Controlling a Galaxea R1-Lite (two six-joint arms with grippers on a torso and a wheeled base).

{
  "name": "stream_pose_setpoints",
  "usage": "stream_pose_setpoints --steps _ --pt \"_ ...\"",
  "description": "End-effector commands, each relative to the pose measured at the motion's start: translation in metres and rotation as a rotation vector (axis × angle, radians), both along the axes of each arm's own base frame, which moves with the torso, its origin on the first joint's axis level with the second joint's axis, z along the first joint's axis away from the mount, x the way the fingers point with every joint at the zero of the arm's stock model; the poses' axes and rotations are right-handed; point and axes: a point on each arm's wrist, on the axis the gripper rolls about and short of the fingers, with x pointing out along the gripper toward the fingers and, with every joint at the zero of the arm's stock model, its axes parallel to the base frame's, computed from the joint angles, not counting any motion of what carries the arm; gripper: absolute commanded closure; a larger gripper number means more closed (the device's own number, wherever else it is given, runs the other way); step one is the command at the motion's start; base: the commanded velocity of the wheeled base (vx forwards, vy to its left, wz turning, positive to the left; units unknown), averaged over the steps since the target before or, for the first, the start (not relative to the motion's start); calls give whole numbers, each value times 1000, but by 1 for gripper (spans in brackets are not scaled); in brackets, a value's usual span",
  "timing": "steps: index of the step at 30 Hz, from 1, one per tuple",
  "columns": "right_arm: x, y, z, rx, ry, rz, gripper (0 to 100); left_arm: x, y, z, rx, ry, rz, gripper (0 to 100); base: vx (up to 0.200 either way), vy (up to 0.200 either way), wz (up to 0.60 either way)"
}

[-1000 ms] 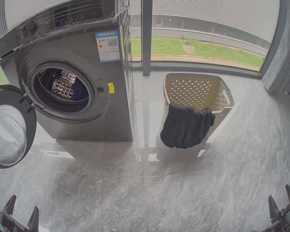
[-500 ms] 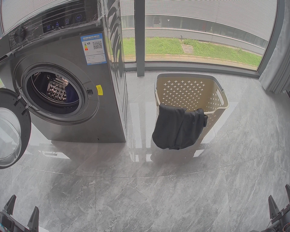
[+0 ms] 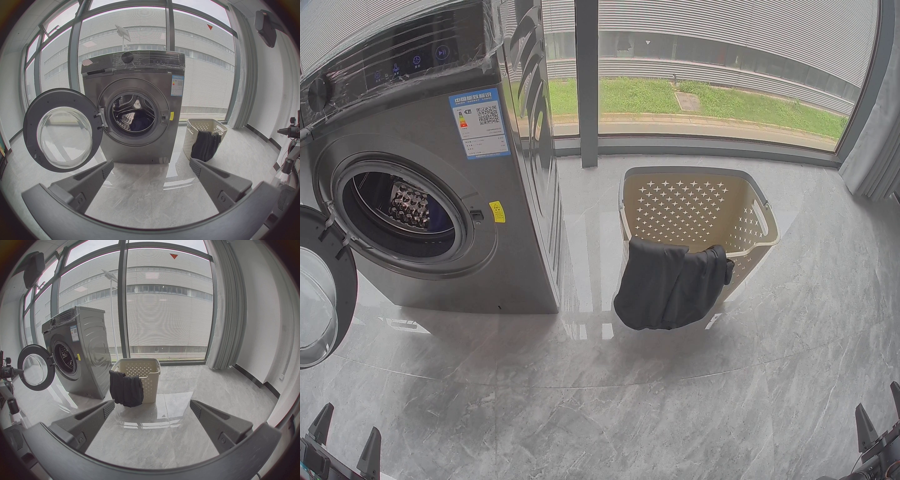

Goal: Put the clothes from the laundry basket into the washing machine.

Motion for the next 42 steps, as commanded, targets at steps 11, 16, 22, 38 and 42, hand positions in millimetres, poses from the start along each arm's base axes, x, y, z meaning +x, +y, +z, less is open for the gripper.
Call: stream_pose_setpoints --steps 11,16,22,38,42 --pt "1 0 -4 0 17 2 0 0 0 -5 -4 2 1 0 18 -18 0" --pt "1 0 -4 -2 17 0 0 0 0 -5 -5 2 1 0 0 -200 0" --pt "1 0 -4 -2 17 2 0 0 0 -5 -4 2 1 0 0 -200 0" --pt "1 0 -4 -2 17 2 0 0 0 -5 -2 2 -1 0 13 -38 0" --pt "1 0 -4 -2 17 2 0 0 0 -5 -4 2 -1 0 200 0 0"
